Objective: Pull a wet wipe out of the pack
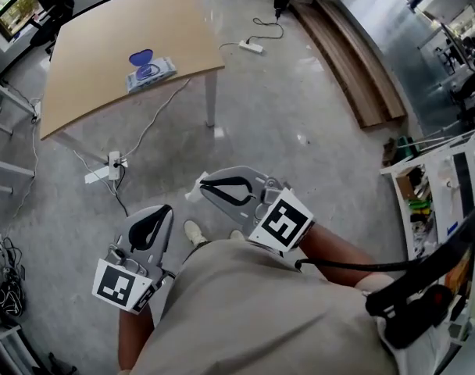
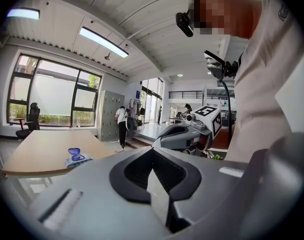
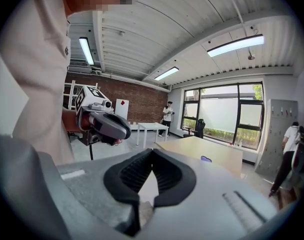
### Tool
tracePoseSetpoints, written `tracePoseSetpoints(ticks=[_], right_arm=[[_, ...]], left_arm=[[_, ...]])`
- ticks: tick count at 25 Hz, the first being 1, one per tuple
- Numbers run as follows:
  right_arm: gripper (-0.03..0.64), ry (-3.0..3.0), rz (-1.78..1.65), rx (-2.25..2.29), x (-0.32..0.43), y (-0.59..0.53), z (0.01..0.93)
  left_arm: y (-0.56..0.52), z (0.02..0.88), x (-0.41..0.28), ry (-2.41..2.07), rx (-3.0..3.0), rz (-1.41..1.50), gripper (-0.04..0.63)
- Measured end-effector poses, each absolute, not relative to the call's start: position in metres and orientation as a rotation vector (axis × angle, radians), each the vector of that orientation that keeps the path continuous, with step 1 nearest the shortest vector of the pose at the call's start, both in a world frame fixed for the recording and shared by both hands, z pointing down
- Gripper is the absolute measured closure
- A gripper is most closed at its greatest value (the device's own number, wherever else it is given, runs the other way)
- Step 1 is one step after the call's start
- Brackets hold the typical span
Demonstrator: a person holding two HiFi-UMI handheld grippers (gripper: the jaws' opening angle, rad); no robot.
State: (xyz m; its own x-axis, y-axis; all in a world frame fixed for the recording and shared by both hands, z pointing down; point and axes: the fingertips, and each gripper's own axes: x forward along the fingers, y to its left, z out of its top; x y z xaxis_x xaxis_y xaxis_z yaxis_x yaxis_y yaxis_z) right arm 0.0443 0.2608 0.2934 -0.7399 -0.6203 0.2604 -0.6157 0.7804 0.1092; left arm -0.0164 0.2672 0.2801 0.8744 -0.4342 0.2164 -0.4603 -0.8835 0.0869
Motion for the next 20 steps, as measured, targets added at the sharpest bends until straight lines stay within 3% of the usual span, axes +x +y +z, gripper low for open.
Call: tracePoseSetpoints(ticks=[20], right_arm=[[0.614, -2.752, -0.029, 0.908, 0.113, 0.338, 0.303]], left_arm=[[0.343, 0.295, 0.060, -0.726, 2.892, 0.402, 0.589]])
